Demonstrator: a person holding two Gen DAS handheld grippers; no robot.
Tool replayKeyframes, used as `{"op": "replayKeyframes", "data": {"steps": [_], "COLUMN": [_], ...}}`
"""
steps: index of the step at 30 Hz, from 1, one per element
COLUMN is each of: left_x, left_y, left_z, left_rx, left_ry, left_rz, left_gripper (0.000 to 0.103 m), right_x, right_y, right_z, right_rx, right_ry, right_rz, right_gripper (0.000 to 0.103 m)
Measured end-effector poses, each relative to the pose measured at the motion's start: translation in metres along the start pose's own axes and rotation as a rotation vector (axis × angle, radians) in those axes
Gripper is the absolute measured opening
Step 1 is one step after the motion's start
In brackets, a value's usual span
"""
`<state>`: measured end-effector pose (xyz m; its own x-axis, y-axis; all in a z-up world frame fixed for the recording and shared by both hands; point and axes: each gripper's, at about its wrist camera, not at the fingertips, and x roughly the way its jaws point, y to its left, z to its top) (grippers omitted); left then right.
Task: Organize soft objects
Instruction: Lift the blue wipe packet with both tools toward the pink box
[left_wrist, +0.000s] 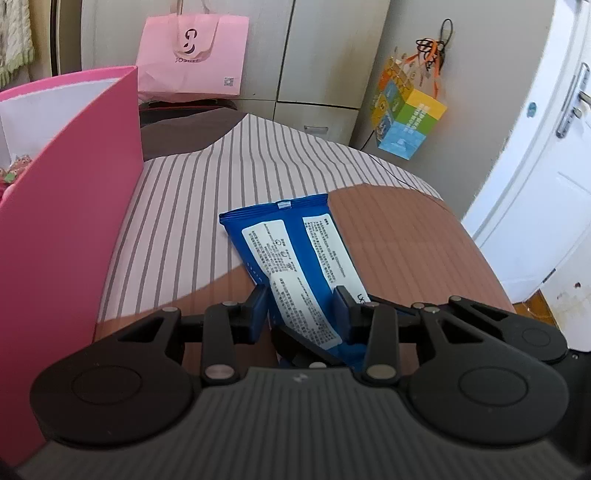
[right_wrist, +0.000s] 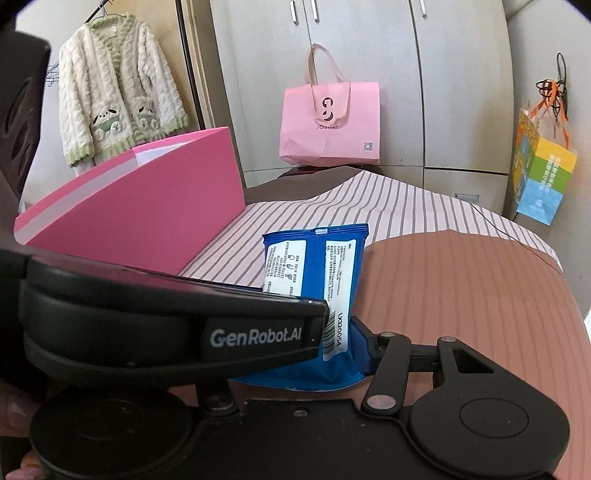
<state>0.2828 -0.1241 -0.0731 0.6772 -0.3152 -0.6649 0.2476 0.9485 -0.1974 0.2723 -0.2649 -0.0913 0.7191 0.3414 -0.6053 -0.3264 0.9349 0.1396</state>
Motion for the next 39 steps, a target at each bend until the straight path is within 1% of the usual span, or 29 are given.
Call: {"op": "replayKeyframes", "data": {"steps": [4, 8, 12, 16, 21, 26, 31, 36, 38, 39], "left_x": [-0.015, -0.031, -0.048, -0.066, -0.091, -0.121, -0.157, -0.192, -0.209, -0.217], "left_y": [-0.004, -0.004, -0.006, -0.010, -0.009, -0.002, 0.009, 0.021, 0.028, 0.032], "left_z": [-0.008, -0.015, -0.026, -0.039, -0.053, -0.071, -0.085, -0.095, -0.095, -0.092], "left_rx": [0.018, 0.020, 0.034, 0.060, 0.066, 0.065, 0.060, 0.067, 0.069, 0.081], "left_ry": [-0.007, -0.010, -0.014, -0.023, -0.024, -0.029, -0.063, -0.092, -0.131, -0.155], "left_rz": [0.001, -0.012, -0.027, -0.025, -0.039, -0.040, -0.028, -0.012, 0.007, 0.016], "left_gripper": [0.037, 0.035, 0.035, 0.035, 0.035, 0.035, 0.035, 0.036, 0.036, 0.036], "right_x": [-0.012, -0.026, -0.041, -0.058, -0.077, -0.098, -0.118, -0.139, -0.146, -0.149], "right_y": [0.004, 0.009, 0.015, 0.023, 0.038, 0.056, 0.084, 0.116, 0.127, 0.132], "right_z": [-0.005, -0.011, -0.019, -0.028, -0.037, -0.046, -0.054, -0.056, -0.055, -0.052], "right_rx": [0.016, 0.024, 0.035, 0.053, 0.052, 0.039, 0.014, -0.066, -0.077, -0.077], "right_ry": [-0.011, -0.017, -0.026, -0.029, -0.025, -0.017, -0.030, -0.059, -0.073, -0.094], "right_rz": [0.005, 0.009, 0.016, 0.020, 0.009, 0.028, 0.041, 0.052, 0.075, 0.085], "right_gripper": [0.057, 0.058, 0.058, 0.058, 0.058, 0.058, 0.058, 0.058, 0.058, 0.058]}}
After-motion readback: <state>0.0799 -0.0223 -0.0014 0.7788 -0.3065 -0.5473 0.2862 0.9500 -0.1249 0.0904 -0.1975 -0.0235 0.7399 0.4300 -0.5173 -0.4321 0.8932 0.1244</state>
